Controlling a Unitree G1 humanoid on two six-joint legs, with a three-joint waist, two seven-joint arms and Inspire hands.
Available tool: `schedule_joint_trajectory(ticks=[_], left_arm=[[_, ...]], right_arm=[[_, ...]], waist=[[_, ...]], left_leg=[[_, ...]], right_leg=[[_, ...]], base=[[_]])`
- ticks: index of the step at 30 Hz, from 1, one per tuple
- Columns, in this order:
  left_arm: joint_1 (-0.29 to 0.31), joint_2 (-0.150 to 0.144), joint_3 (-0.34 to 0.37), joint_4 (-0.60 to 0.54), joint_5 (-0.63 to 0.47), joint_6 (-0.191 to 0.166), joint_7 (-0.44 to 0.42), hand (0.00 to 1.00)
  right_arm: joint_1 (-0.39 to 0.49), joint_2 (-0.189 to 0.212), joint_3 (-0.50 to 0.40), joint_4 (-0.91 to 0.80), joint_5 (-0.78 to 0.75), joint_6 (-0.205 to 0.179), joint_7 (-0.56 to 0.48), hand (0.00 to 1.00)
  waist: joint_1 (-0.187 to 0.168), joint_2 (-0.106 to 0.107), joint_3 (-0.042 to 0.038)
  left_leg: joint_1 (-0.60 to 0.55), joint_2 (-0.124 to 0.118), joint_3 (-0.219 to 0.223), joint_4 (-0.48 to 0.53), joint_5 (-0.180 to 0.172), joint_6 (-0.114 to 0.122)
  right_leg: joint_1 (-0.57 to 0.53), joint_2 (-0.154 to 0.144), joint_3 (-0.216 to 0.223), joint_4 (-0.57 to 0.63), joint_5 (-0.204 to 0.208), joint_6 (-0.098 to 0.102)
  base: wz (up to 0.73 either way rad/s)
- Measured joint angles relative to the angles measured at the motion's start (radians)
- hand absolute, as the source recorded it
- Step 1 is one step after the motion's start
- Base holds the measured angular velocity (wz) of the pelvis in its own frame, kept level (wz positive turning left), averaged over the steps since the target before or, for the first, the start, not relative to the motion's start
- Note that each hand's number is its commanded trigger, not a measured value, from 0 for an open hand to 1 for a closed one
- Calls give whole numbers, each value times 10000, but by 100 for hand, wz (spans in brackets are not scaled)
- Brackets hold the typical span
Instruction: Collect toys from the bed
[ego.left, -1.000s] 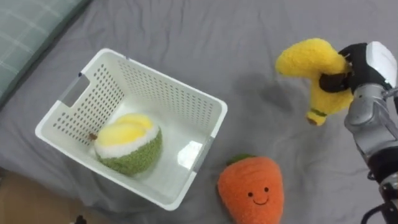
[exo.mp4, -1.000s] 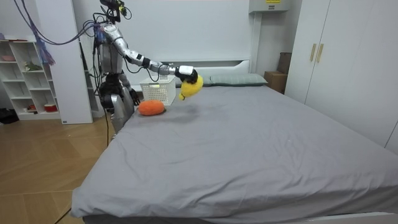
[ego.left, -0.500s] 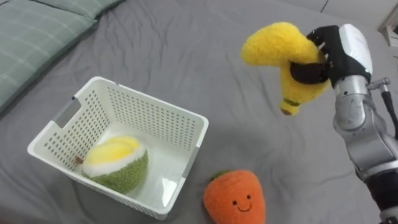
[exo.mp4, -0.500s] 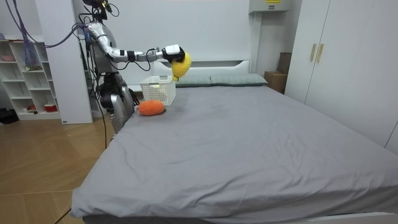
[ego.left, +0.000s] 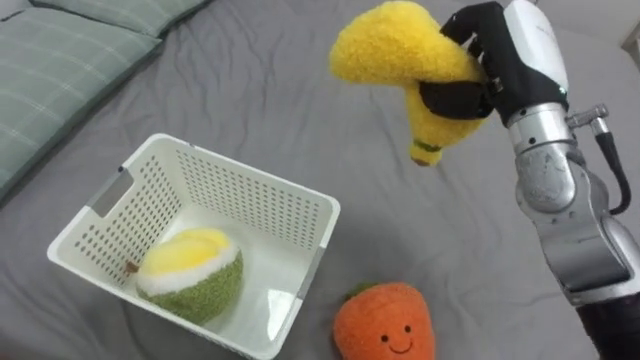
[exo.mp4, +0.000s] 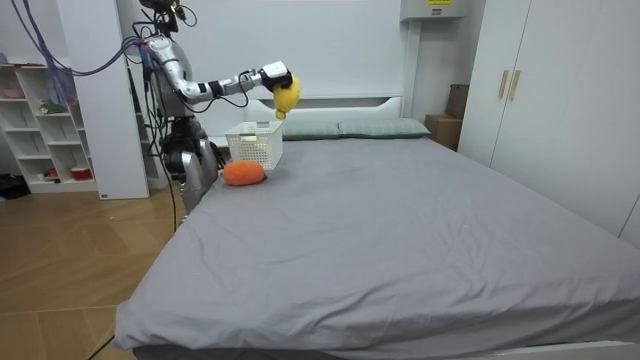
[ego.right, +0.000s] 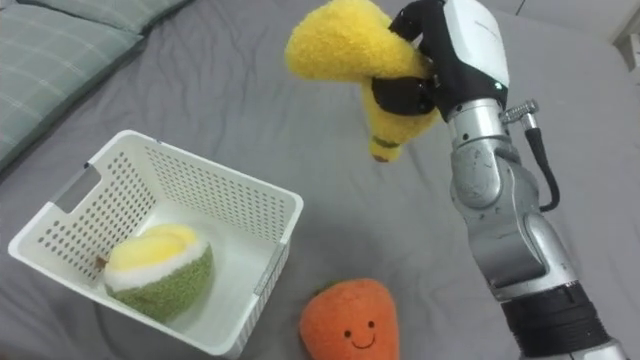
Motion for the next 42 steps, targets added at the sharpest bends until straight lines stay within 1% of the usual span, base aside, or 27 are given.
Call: schedule_joint_trajectory(ticks=[1, 2, 4, 5, 6, 8, 11, 15, 17, 19, 20, 22, 23, 25, 26, 28, 29, 30, 32, 33, 34, 38, 42], left_arm=[[-38, -21, 0, 105, 0, 0, -17, 0], [-77, -51, 2, 176, 107, 1, -19, 0], [-111, -103, -6, 176, 348, 0, -29, 0], [-122, -103, -11, 174, 390, 0, -32, 0], [-145, -87, -12, 174, 390, 0, -32, 0], [-155, -93, -13, 174, 387, 3, -40, 0], [-175, -117, -13, 171, 380, 61, -142, 0], [-308, -119, -14, 140, 391, 81, -194, 0], [-408, -116, -12, 142, 397, 80, -193, 0], [-562, -118, -3, 158, 556, 66, -192, 0], [-597, -118, 1, 174, 592, 64, -192, 0], [-640, -114, 9, 235, 783, 64, -192, 0], [-690, -113, 8, 313, 782, 66, -192, 0], [-736, -113, 1, 433, 775, 73, -193, 0], [-746, -113, 0, 502, 775, 74, -193, 0], [-749, -115, -1, 538, 774, 74, -193, 0], [-748, -114, 0, 538, 783, 74, -193, 0], [-749, -111, 0, 539, 791, 74, -193, 0], [-750, -107, 0, 538, 850, 74, -193, 0], [-750, -107, 0, 540, 900, 78, -193, 0], [-749, -105, 2, 540, 931, 78, -191, 0], [-750, -104, -8, 539, 942, 110, -164, 0], [-757, -102, -7, 537, 943, 111, -164, 0]], right_arm=[[-5, 177, 119, -246, -283, 88, 178, 100], [-16, 274, 286, -419, -511, 87, 386, 100], [-20, 302, 563, -583, -709, 87, 717, 100], [-22, 340, 644, -625, -738, 88, 831, 100], [-26, 447, 808, -683, -767, 88, 1019, 100], [-27, 671, 975, -698, -766, 90, 1366, 100], [-29, 1158, 1112, -738, -775, 195, 1902, 100], [-28, 1315, 1592, -737, -689, 305, 2203, 100], [-28, 1487, 1756, -736, -677, 376, 2298, 100], [-28, 1607, 2017, -736, -681, 383, 2401, 100], [-28, 1646, 2056, -734, -687, 384, 2462, 100], [-28, 1932, 2165, -719, -686, 385, 2725, 100], [-28, 1980, 2186, -689, -682, 385, 2751, 100], [-28, 2221, 2326, -473, -686, 387, 2762, 100], [-29, 2267, 2489, -363, -680, 387, 2764, 100], [-28, 2321, 2642, -130, -675, 382, 2879, 100], [-28, 2348, 2702, 6, -670, 381, 2940, 98], [-28, 2367, 2719, 74, -664, 381, 2969, 98], [-28, 2490, 2812, 160, -655, 392, 2993, 33], [-28, 2517, 2838, 159, -652, 391, 3056, 0], [-28, 2545, 2891, 158, -595, 391, 3061, 0], [-28, 2548, 2930, 159, -528, 391, 3088, 0], [-28, 2551, 2957, 160, -442, 392, 3102, 0]], waist=[[25, 1, 0], [143, -2, 2], [335, -21, 6], [359, -41, 10], [404, -83, 27], [493, -130, 34], [619, -149, 40], [821, -181, 55], [905, -201, 68], [1094, -264, 98], [1126, -282, 103], [1250, -347, 123], [1316, -359, 131], [1469, -401, 153], [1544, -403, 169], [1636, -415, 176], [1692, -437, 173], [1714, -443, 173], [1789, -452, 176], [1817, -493, 153], [1862, -480, 161], [1929, -494, 155], [1929, -518, 166]], left_leg=[[37, 12, 47, -5, -2, -3], [85, 29, 113, -14, -13, -9], [129, 32, 160, -12, -38, -11], [132, 31, 157, -10, -38, -11], [126, 31, 155, -2, -39, -10], [123, 28, 147, 0, -43, -7], [95, 16, 92, -7, -51, 6], [11, 20, 101, -41, -53, 7], [-7, 22, 95, -52, -56, 5], [7, 29, 109, -62, -69, 2], [6, 29, 108, -62, -71, 2], [17, 29, 107, -62, -77, 4], [27, 29, 112, -61, -79, 2], [35, 30, 102, -41, -79, 2], [32, 30, 105, -36, -79, 2], [17, 28, 94, -21, -83, 5], [-19, 19, 50, -5, -87, 3], [-49, 16, 27, 2, -92, 2], [-86, 9, -40, 31, -103, -1], [-99, 9, -59, 33, -103, -3], [-102, 12, -66, 34, -104, -4], [-117, 12, -85, 37, -103, -5], [-125, 12, -84, 33, -104, -6]], right_leg=[[5, 9, 46, 19, 0, -1], [2, 32, 171, 33, 0, -3], [13, 43, 246, 39, 4, -8], [15, 41, 248, 40, 4, -8], [15, 43, 247, 39, 4, -9], [19, 44, 249, 38, 5, -9], [26, 28, 181, 17, 12, 2], [-36, 35, 186, -14, 12, 6], [-38, 44, 180, -22, 11, 6], [-38, 50, 187, -25, 10, 8], [-38, 50, 187, -26, 10, 8], [-39, 53, 200, -35, 10, 9], [-38, 54, 211, -35, 10, 9], [-35, 55, 208, -37, 10, 9], [-36, 52, 206, -40, 10, 9], [-41, 47, 183, -37, 10, 9], [-43, 46, 166, -35, 10, 8], [-44, 47, 163, -36, 10, 9], [-48, 50, 148, -38, 10, 9], [-50, 54, 151, -45, 10, 9], [-47, 61, 150, -53, 10, 9], [-48, 63, 155, -64, 10, 10], [-52, 62, 166, -63, 10, 10]], base=[[-14], [-20], [-14], [0], [0], [0], [6], [0], [0], [0], [0], [0], [0], [0], [0], [3], [6], [9], [7], [4], [3], [0], [0]])
